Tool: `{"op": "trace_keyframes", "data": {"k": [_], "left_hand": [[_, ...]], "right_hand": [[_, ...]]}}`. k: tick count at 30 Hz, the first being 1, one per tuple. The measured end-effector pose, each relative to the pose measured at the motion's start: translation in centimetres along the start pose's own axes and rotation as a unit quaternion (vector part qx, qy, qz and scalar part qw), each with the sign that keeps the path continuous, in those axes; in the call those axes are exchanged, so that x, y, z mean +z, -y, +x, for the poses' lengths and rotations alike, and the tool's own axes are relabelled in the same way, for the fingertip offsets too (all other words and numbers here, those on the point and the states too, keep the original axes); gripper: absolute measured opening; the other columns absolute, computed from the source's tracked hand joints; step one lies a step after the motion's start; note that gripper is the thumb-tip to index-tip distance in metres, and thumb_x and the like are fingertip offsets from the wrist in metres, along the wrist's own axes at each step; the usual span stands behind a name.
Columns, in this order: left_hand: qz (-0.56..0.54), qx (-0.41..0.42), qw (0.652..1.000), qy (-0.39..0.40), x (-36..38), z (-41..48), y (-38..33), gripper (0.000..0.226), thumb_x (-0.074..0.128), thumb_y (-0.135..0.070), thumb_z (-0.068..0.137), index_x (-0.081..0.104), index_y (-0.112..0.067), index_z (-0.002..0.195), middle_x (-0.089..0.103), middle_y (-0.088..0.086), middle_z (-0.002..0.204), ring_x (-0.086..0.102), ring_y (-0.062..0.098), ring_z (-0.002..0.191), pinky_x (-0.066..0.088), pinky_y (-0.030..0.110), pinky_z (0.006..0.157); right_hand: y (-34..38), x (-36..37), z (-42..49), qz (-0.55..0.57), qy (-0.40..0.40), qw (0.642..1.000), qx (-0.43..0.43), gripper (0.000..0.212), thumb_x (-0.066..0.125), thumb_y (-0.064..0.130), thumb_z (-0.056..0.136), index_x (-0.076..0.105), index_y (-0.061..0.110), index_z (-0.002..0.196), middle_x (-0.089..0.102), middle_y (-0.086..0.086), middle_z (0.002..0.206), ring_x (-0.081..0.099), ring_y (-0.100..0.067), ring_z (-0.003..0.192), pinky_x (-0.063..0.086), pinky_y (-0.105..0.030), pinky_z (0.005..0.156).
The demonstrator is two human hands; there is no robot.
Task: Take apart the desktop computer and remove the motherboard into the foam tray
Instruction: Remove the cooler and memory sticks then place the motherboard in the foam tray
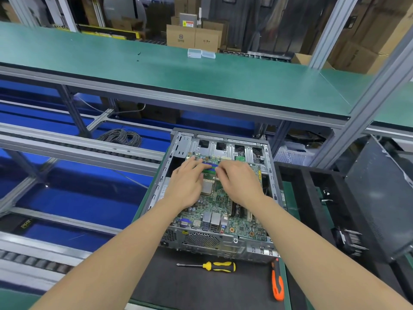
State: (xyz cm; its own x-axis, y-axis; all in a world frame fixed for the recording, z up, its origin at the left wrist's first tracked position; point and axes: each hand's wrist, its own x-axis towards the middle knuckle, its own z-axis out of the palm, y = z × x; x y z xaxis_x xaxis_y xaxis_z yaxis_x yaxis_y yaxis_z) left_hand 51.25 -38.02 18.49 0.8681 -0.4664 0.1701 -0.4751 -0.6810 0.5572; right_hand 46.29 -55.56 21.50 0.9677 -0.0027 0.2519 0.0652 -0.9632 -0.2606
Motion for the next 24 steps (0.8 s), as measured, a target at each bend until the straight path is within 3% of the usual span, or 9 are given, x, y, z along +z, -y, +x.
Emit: {"op": "trace_keyframes", "data": {"k": [6, 9, 13, 18, 24], "left_hand": [[-0.027, -0.008, 0.999, -0.022, 0.2, 0.1, 0.1, 0.034, 0.042, -0.014, 0.107, 0.058, -0.023, 0.135, 0.048, -0.004, 0.153, 0.026, 0.015, 0.153, 0.022, 0.046, 0.124], [-0.04, -0.01, 0.995, -0.096, -0.4, -0.3, -0.4, 0.023, 0.047, -0.008, 0.101, 0.063, -0.018, 0.113, 0.063, -0.002, 0.124, 0.052, 0.022, 0.127, 0.036, 0.045, 0.112], [0.121, -0.033, 0.979, -0.159, -0.7, -1.6, -1.2, 0.007, 0.056, -0.029, 0.094, 0.059, -0.023, 0.096, 0.056, -0.005, 0.101, 0.052, 0.021, 0.098, 0.035, 0.038, 0.092], [0.199, -0.104, 0.97, -0.096, 0.6, -2.1, -2.5, 0.054, 0.035, -0.072, 0.083, 0.055, -0.022, 0.09, 0.051, -0.002, 0.096, 0.045, 0.022, 0.096, 0.038, 0.042, 0.089], [0.208, -0.124, 0.962, -0.125, 1.6, -2.0, -2.4, 0.063, 0.041, -0.079, 0.073, 0.053, -0.02, 0.091, 0.049, 0.001, 0.101, 0.045, 0.025, 0.097, 0.039, 0.044, 0.086]], "right_hand": [[-0.4, 1.1, 0.3, 0.025, 0.002, 1.0, 0.018, 0.034, 0.039, 0.038, 0.11, 0.062, 0.024, 0.09, 0.063, 0.011, 0.086, 0.054, -0.017, 0.085, 0.044, -0.041, 0.089], [-0.3, 1.3, 0.1, 0.014, 0.003, 1.0, 0.017, 0.038, 0.033, 0.039, 0.11, 0.059, 0.026, 0.086, 0.06, 0.009, 0.086, 0.051, -0.017, 0.088, 0.041, -0.042, 0.093], [-0.6, 1.4, 0.4, 0.028, 0.029, 0.999, 0.024, 0.044, 0.029, 0.04, 0.11, 0.064, 0.025, 0.088, 0.063, 0.007, 0.09, 0.051, -0.019, 0.096, 0.038, -0.043, 0.099], [-0.8, 1.5, 0.5, 0.04, 0.039, 0.998, 0.026, 0.045, 0.03, 0.04, 0.112, 0.064, 0.022, 0.088, 0.063, 0.005, 0.09, 0.049, -0.02, 0.098, 0.036, -0.045, 0.1], [-0.9, 1.7, 0.6, 0.047, 0.03, 0.998, 0.023, 0.046, 0.03, 0.04, 0.112, 0.063, 0.023, 0.083, 0.063, 0.005, 0.087, 0.05, -0.021, 0.098, 0.036, -0.046, 0.1]]}}
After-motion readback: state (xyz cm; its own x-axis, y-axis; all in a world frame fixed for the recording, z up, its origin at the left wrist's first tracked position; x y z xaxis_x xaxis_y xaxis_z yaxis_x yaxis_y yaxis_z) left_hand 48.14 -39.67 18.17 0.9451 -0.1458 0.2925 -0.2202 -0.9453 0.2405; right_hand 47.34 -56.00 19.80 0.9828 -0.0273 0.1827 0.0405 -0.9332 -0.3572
